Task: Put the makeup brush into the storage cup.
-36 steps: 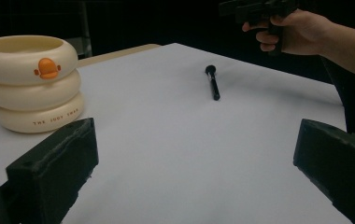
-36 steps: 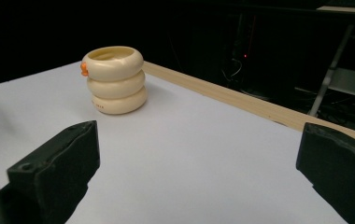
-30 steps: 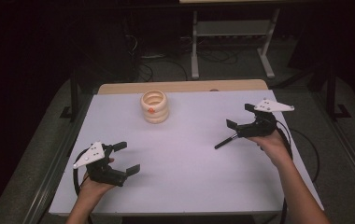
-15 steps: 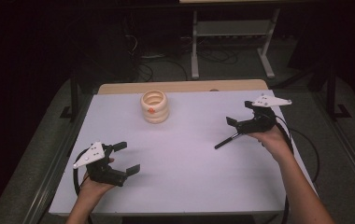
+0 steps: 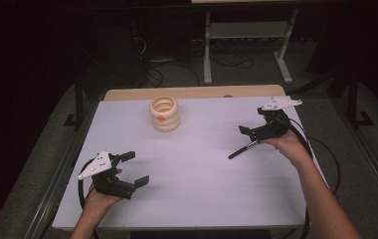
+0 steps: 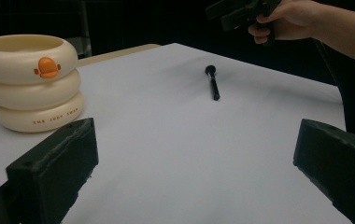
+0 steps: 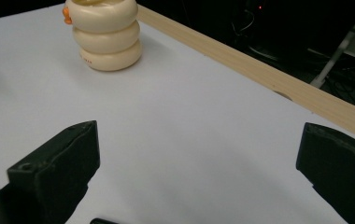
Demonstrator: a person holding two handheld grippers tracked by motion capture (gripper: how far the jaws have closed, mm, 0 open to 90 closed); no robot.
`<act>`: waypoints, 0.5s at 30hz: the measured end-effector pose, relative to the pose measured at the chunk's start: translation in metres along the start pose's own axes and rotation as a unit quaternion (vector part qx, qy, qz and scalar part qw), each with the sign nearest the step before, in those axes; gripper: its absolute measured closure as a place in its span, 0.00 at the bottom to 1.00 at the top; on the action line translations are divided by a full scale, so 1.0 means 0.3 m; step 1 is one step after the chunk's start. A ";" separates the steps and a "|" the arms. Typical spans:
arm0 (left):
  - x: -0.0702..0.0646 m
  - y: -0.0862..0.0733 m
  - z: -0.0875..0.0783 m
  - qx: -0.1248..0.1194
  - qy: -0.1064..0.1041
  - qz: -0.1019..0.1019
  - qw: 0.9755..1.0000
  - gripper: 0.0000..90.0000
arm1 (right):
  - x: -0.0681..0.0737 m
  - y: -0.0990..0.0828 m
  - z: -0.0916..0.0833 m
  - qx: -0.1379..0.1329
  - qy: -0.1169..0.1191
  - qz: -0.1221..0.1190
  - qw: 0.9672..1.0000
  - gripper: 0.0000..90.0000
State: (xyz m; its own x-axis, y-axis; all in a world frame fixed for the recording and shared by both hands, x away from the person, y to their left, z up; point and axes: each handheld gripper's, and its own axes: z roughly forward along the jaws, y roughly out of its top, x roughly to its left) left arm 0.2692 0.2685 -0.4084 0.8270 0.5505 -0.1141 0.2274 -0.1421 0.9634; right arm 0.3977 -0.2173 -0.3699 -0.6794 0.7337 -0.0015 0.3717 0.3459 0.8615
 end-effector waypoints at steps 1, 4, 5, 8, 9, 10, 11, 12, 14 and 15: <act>0.000 0.000 0.000 -0.001 0.000 0.000 1.000 0.00 | -0.001 0.001 0.002 0.003 0.001 -0.001 1.000 0.00; -0.001 0.000 0.000 -0.001 0.000 0.001 1.000 0.00 | -0.001 0.005 0.006 0.014 0.001 -0.005 1.000 0.00; -0.001 0.000 0.000 0.000 -0.001 0.000 1.000 0.00 | -0.004 0.006 0.007 0.016 0.000 -0.011 1.000 0.00; -0.003 0.000 0.002 -0.001 -0.001 0.002 1.000 0.00 | -0.004 0.011 0.010 0.024 0.002 -0.012 1.000 0.00; -0.003 0.000 0.002 0.000 -0.001 0.002 1.000 0.00 | -0.004 0.012 0.012 0.026 0.001 -0.011 1.000 0.00; -0.003 0.000 0.002 -0.001 -0.001 0.001 1.000 0.00 | -0.005 0.013 0.013 0.029 0.003 -0.010 1.000 0.00; -0.003 0.000 0.002 -0.002 -0.002 0.001 1.000 0.00 | -0.007 0.014 0.015 0.032 0.003 -0.012 0.999 0.00; -0.004 0.000 0.002 -0.002 -0.001 0.002 1.000 0.00 | -0.008 0.013 0.018 0.036 0.003 -0.014 0.999 0.00; -0.005 0.000 0.001 -0.004 -0.002 0.000 1.000 0.00 | -0.011 0.013 0.025 0.046 0.002 -0.019 0.999 0.00; -0.004 0.000 0.001 -0.005 -0.002 0.000 1.000 0.00 | -0.010 0.014 0.027 0.050 0.004 -0.017 0.999 0.00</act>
State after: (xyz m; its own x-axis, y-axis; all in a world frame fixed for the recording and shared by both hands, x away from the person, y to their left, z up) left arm 0.2683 0.2676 -0.4083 0.8288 0.5476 -0.1149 0.2228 -0.1346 0.9655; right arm 0.4065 -0.2135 -0.3704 -0.6978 0.7159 -0.0243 0.4093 0.4264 0.8066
